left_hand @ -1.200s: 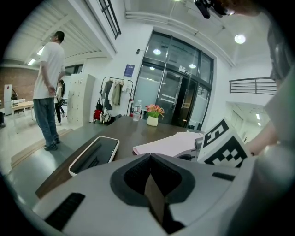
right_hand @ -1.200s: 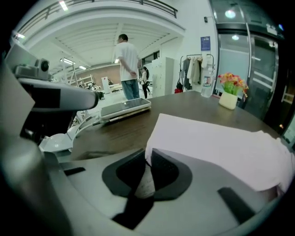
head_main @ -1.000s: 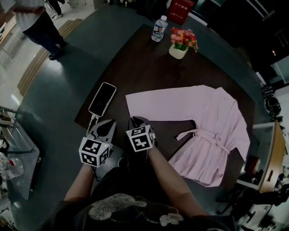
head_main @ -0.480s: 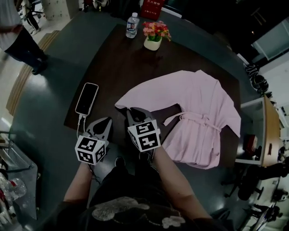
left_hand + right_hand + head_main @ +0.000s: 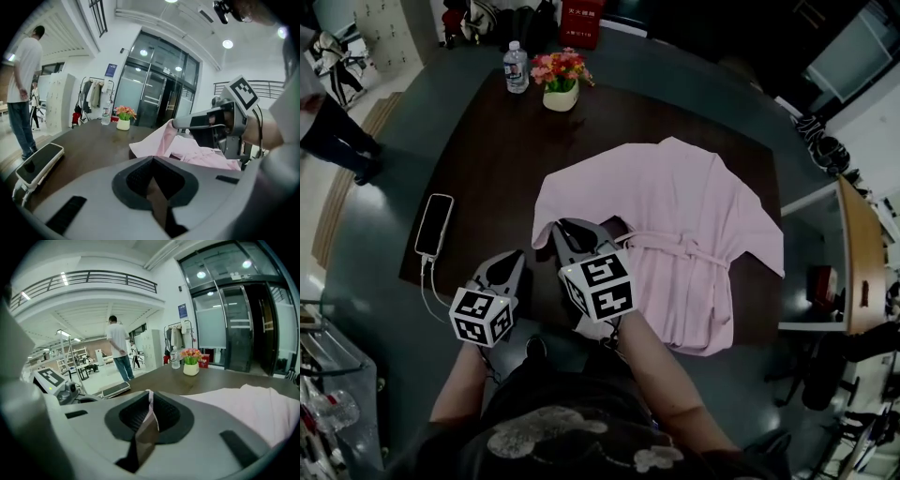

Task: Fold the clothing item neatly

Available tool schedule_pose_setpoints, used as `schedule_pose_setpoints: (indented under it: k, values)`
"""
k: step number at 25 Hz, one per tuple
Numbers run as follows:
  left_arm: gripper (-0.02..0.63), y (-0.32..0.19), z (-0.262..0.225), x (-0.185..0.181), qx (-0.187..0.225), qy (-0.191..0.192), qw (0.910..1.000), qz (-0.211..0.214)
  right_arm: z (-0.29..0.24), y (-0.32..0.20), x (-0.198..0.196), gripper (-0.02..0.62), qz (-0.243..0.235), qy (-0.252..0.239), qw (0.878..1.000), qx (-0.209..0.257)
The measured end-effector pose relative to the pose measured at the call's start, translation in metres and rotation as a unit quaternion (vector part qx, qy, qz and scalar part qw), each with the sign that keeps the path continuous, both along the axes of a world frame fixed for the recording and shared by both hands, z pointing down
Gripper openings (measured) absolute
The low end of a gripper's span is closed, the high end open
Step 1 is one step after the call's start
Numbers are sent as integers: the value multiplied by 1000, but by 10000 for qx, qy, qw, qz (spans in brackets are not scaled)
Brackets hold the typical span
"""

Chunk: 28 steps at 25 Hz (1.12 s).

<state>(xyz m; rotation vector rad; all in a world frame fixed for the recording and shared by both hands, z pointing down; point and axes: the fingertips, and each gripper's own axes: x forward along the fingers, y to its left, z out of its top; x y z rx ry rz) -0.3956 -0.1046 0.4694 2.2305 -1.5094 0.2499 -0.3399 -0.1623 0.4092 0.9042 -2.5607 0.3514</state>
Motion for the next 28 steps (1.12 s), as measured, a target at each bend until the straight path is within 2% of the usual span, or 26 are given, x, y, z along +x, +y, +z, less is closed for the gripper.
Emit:
schedule_pose_setpoints:
  k: [5, 10, 16, 22, 28]
  values:
    - [11, -18, -4, 54, -58, -141, 9999, 14, -11, -20, 57, 19, -11, -156, 9999, 22]
    - [11, -40, -10, 104, -4, -158, 9998, 71, -13, -41, 118, 20, 222, -333, 9992, 55]
    - [11, -63, -23, 157, 160, -192, 9995, 181, -27, -80, 211, 20, 833, -472, 9951, 241]
    - [11, -85, -28, 191, 170, -278, 9993, 163, -37, -123, 313, 20, 1536, -774, 9849, 195]
    - [11, -106, -25, 213, 160, -339, 9991, 180, -6, -150, 401, 20, 2193, -799, 9724, -2]
